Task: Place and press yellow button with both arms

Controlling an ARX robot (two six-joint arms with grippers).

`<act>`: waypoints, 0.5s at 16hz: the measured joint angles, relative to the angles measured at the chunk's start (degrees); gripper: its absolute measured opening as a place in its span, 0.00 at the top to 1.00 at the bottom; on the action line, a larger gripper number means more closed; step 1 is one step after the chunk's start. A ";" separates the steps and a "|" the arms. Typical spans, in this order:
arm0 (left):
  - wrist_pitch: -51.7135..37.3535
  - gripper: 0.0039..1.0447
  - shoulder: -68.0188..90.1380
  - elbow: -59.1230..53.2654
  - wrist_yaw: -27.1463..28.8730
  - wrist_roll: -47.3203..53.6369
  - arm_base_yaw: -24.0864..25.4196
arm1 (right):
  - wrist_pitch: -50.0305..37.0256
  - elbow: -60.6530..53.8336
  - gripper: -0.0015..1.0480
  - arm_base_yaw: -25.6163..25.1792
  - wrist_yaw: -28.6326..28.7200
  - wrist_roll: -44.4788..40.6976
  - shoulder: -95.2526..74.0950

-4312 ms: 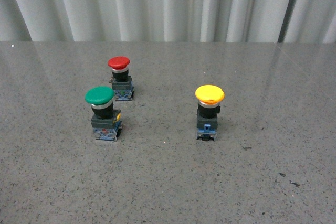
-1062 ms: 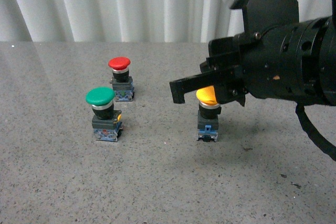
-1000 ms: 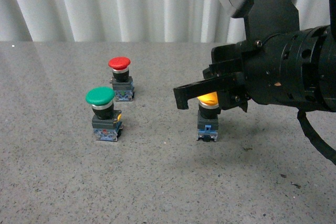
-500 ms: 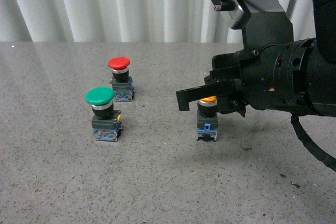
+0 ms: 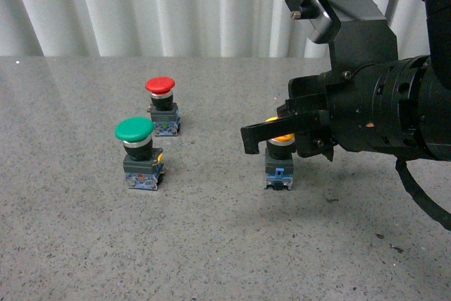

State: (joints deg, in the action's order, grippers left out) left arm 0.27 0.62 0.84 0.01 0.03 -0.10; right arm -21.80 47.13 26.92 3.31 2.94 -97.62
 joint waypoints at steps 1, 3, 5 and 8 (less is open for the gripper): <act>0.00 0.06 0.00 0.02 0.00 0.02 0.00 | 0.52 -0.13 0.98 0.00 -0.07 -0.11 -0.02; 0.00 0.06 0.00 0.00 0.00 0.02 0.00 | 0.28 -0.52 0.98 0.00 -0.13 -0.50 -0.04; 0.00 0.06 0.00 0.00 0.00 0.00 0.00 | -0.98 -0.87 0.98 0.00 -0.09 -0.46 0.15; 0.00 0.06 0.00 0.02 0.00 0.00 0.00 | -8.28 -2.45 0.98 -0.37 1.68 2.47 1.11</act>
State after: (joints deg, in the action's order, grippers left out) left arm 0.27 0.62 0.86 0.01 0.03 -0.10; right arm -30.09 44.69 26.55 4.99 5.41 -96.51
